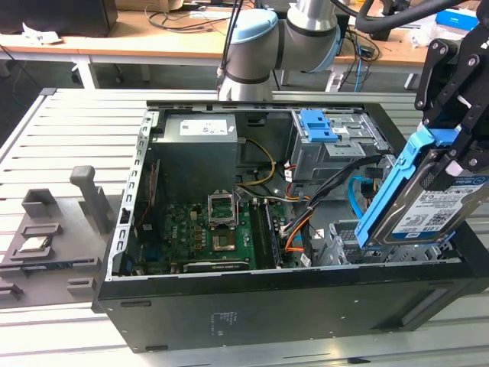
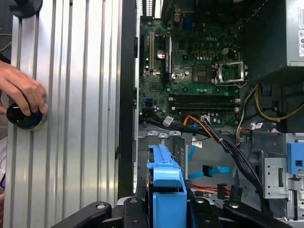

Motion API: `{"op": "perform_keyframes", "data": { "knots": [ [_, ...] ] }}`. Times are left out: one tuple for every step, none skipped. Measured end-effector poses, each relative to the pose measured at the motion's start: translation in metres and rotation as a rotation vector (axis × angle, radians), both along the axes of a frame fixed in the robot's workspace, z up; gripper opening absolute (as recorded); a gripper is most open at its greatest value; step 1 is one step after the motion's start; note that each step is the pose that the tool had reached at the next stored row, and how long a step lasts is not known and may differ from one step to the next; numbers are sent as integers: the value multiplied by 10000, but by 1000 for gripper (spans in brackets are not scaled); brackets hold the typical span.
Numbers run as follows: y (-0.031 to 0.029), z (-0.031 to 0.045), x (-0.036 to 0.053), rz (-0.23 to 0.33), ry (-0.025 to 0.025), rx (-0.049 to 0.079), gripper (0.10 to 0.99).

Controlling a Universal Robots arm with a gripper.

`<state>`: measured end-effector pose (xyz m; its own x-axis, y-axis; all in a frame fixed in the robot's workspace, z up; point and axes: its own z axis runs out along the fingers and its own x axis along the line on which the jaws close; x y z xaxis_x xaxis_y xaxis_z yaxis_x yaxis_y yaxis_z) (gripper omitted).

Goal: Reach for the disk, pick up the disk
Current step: 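Pick up the disk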

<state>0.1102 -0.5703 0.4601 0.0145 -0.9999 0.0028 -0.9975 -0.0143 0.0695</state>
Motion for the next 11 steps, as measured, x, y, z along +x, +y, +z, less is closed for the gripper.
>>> {"op": "perform_keyframes", "data": {
  "knots": [
    [0, -5, 0, 0, 0, -1, 369],
    [0, -9, 0, 0, 0, -1, 369],
    [0, -21, 0, 0, 0, 0, 369],
    [0, -29, 0, 0, -1, 0, 369],
    [0, -36, 0, 0, 0, 0, 369],
    [0, -41, 0, 0, -1, 0, 369],
    [0, -44, 0, 0, 0, 0, 369],
    [0, -49, 0, 0, 0, -1, 369],
    [1, -53, 0, 0, 0, 1, 369],
    [3, -55, 0, 0, 0, 3, 369],
    [16, -54, 0, 0, 0, 0, 369]
  ]
}}
